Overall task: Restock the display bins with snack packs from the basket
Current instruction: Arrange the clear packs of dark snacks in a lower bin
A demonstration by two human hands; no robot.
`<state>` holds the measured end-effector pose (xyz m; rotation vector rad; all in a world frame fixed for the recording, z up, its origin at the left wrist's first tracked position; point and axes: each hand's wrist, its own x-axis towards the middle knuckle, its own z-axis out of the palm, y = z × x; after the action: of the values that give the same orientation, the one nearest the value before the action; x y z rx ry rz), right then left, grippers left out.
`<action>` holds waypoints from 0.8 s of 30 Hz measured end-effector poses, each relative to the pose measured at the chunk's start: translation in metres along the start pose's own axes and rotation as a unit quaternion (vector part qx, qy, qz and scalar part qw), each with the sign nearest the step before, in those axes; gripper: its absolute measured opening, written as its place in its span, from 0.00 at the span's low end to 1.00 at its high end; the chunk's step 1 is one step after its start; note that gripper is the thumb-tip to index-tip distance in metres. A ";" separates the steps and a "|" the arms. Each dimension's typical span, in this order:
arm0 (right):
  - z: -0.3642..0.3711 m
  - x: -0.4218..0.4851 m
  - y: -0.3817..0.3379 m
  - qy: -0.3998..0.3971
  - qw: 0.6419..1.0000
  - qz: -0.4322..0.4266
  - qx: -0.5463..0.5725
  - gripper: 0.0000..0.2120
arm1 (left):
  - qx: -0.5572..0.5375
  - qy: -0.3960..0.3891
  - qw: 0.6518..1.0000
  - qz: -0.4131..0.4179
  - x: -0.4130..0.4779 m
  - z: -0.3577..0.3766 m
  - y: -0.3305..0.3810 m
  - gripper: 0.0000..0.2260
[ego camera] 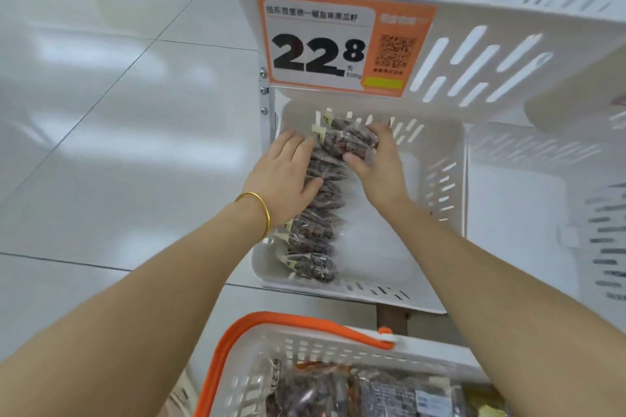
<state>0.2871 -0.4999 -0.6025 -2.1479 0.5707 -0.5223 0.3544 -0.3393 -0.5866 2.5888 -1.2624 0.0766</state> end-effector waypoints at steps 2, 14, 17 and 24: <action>0.006 0.006 0.000 -0.006 0.996 0.051 -0.070 0.31 | -0.031 0.029 0.999 0.001 -0.003 0.000 -0.001 0.30; 0.016 0.004 -0.034 0.002 0.939 0.209 0.273 0.28 | -0.153 0.083 0.983 -0.060 -0.012 0.008 0.002 0.35; 0.016 0.005 -0.039 -0.049 0.953 0.186 0.234 0.30 | -0.164 0.087 0.981 -0.058 -0.012 0.010 0.002 0.34; 0.003 0.007 -0.038 -0.047 0.958 0.211 0.189 0.29 | -0.151 0.091 0.983 -0.057 -0.014 0.009 0.002 0.34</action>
<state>0.3029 -0.4814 -0.5727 -1.6193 0.7823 -0.2617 0.3439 -0.3322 -0.5975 2.3273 -0.9756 0.0892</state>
